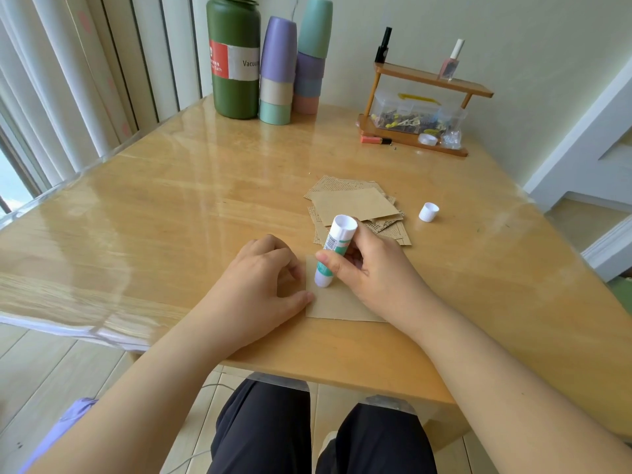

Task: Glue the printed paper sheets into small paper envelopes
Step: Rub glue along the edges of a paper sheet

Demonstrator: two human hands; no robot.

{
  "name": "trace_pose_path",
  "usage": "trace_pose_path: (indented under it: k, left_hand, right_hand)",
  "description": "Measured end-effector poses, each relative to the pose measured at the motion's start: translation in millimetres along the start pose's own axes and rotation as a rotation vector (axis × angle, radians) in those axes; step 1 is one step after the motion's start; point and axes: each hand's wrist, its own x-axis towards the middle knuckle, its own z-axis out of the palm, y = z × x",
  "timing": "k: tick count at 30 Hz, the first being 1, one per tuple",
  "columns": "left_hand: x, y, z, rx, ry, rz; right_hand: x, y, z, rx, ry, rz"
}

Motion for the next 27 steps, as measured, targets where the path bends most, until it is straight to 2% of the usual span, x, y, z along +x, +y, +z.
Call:
trace_pose_path:
  k: [21, 27]
  left_hand:
    - [0.1, -0.6, 0.8, 0.000, 0.030, 0.020]
    - [-0.4, -1.0, 0.1, -0.001, 0.032, 0.016]
  right_hand:
    - [22.5, 4.9, 6.3, 0.016, 0.027, 0.050]
    - [9.4, -4.2, 5.2, 0.004, -0.031, 0.034]
